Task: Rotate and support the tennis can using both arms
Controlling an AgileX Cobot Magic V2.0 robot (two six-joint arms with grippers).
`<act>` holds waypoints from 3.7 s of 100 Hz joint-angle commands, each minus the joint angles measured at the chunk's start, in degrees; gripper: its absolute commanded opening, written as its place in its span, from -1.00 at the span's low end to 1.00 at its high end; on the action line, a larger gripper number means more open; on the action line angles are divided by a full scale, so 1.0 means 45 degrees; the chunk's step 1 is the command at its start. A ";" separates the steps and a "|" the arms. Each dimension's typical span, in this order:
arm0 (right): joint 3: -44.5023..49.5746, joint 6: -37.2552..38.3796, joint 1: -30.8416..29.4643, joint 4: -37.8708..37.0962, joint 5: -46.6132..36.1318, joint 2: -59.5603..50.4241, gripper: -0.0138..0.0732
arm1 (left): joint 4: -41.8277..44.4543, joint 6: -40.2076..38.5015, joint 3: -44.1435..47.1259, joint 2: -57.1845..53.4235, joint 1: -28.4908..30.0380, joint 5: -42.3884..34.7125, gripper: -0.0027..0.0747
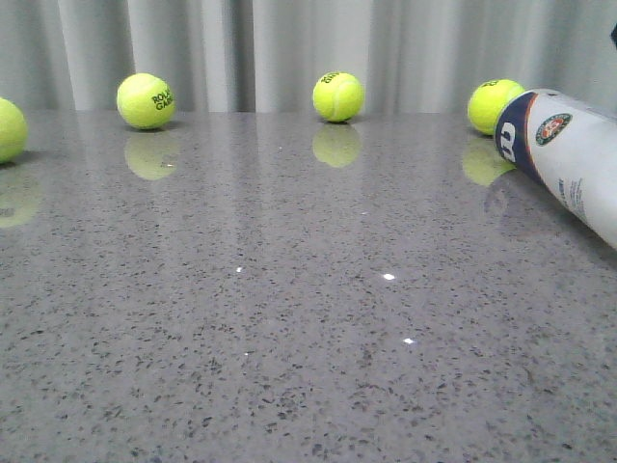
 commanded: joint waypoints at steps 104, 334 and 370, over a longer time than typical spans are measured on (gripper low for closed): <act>-0.3538 -0.1915 0.1099 0.0858 0.1392 0.3419 -0.11 | -0.0104 -0.0082 0.0601 -0.0488 0.0023 -0.0944 -0.99; -0.8158 -1.4158 0.7105 -0.1227 0.3026 0.6657 0.80 | -0.0104 -0.0082 0.0601 -0.0488 0.0023 -0.0944 -0.99; -0.8158 -1.4002 0.7092 -0.1592 0.3675 0.5475 0.06 | -0.0104 -0.0082 0.0601 -0.0488 0.0023 -0.0944 -0.99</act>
